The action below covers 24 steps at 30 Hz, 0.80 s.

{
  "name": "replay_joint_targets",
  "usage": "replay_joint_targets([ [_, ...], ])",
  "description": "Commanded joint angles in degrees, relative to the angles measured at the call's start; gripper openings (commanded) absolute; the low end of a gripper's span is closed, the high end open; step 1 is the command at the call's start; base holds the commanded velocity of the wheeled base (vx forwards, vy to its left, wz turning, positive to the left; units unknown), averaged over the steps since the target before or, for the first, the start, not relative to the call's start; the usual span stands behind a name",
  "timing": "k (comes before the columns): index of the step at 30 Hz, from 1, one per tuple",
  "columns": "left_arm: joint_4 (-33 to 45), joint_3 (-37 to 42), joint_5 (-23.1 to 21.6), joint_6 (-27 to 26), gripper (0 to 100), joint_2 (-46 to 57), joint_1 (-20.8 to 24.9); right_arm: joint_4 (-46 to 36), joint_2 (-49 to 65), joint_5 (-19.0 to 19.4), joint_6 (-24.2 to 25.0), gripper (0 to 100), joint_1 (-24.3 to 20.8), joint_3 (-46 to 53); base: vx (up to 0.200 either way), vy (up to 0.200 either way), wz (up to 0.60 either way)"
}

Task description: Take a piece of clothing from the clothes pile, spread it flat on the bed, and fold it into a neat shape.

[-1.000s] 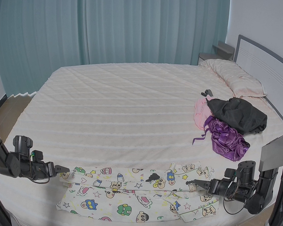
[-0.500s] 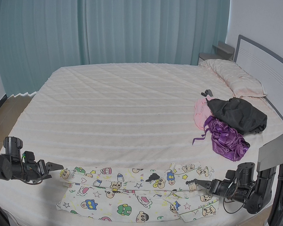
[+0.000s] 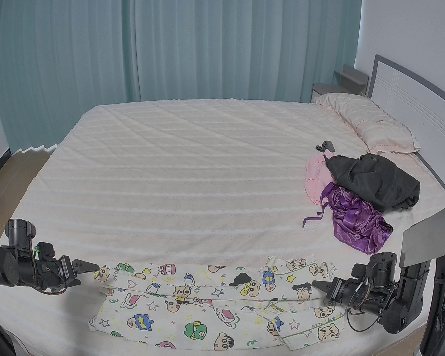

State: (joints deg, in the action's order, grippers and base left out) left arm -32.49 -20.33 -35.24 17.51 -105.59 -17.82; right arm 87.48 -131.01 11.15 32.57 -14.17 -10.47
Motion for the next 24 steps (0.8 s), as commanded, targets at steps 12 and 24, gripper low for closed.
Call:
replay_joint_targets([
  [12, -0.03, 0.73, 0.00, -0.19, 100, -0.66, -0.02, 1.82, 0.32, 0.01, 0.12, 0, 2.30, 5.29, 0.000, 0.000, 0.00],
  [24, -0.03, 0.82, 0.00, -0.19, 100, -0.75, -0.02, 1.91, 8.23, -1.22, 0.03, 100, 4.06, 8.10, 0.000, 0.000, 0.00],
])
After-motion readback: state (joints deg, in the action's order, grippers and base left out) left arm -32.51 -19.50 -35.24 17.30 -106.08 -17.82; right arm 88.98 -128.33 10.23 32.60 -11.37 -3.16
